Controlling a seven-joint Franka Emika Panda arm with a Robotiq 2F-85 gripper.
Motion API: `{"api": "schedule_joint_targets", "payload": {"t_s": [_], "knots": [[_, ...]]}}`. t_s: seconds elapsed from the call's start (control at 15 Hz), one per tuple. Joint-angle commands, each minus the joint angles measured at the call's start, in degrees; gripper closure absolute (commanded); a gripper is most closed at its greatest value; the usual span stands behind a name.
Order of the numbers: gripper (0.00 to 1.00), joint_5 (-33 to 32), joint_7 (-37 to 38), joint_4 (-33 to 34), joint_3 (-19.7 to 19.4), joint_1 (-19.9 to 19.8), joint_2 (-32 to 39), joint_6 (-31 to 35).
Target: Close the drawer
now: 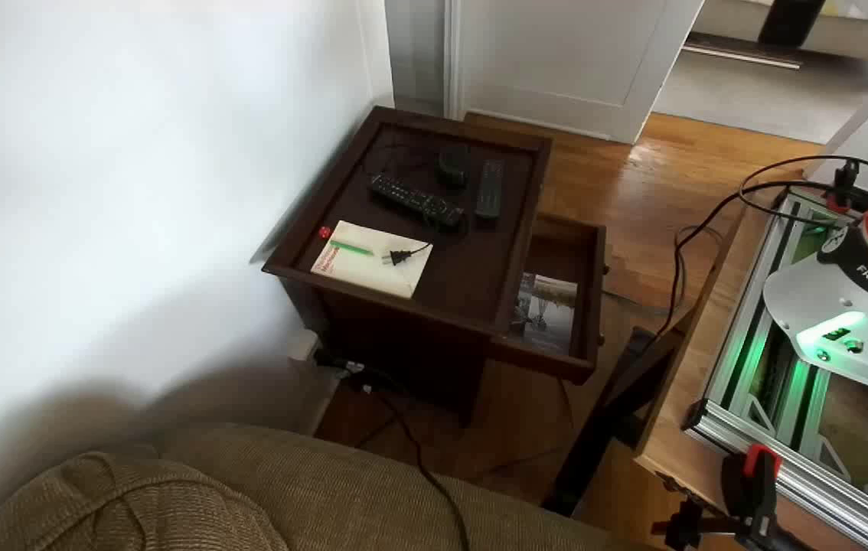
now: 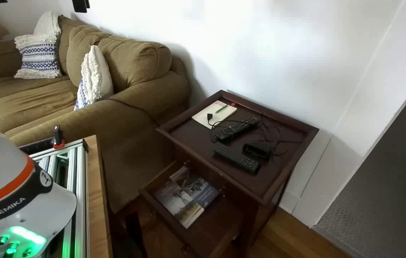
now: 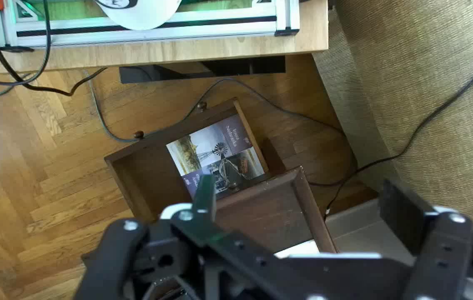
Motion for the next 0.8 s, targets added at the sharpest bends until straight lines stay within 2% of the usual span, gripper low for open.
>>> {"api": "schedule_joint_targets", "payload": {"t_s": [0.0,0.4,0.73], "knots": [[0.0,0.21,-0.3,0.11,0.37,-0.57,-0.08,-0.18],[0.0,0.21,-0.3,0.11,0.37,-0.57,-0.08,-0.18],[0.0,-3.43,-7.16,-4.46,-5.86,-4.42,0.97,5.06]]}}
